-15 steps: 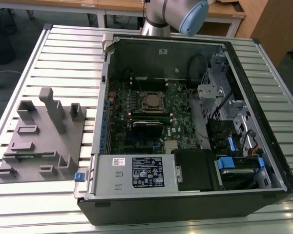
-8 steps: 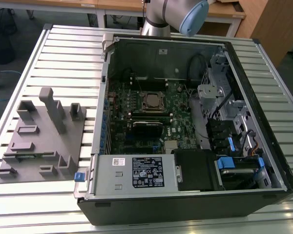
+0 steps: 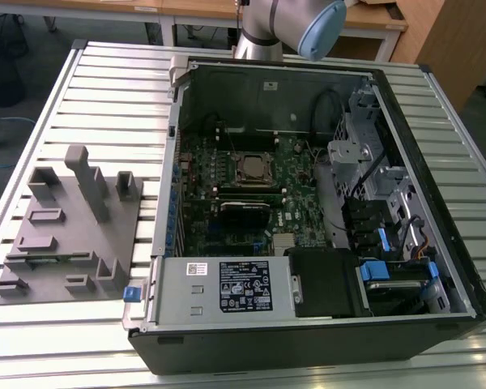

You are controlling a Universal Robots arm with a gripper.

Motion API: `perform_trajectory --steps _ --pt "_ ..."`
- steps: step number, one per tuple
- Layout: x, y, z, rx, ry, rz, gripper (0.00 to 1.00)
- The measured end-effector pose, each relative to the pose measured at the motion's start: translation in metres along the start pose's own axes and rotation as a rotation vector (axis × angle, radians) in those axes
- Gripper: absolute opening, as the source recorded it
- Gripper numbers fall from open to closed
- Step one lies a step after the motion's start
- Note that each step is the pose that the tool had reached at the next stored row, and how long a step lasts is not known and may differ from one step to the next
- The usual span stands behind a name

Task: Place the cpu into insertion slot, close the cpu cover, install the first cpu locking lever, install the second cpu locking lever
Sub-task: 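Install the first cpu locking lever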

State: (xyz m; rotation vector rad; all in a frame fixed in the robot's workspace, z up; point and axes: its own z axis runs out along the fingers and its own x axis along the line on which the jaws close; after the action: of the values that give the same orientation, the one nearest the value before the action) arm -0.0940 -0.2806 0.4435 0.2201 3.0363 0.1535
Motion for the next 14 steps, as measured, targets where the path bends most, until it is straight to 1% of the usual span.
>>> perform_trajectory --steps 14 --pt "-0.0011 -0.0031 -0.0002 0.0021 -0.0003 0.0 0.1"
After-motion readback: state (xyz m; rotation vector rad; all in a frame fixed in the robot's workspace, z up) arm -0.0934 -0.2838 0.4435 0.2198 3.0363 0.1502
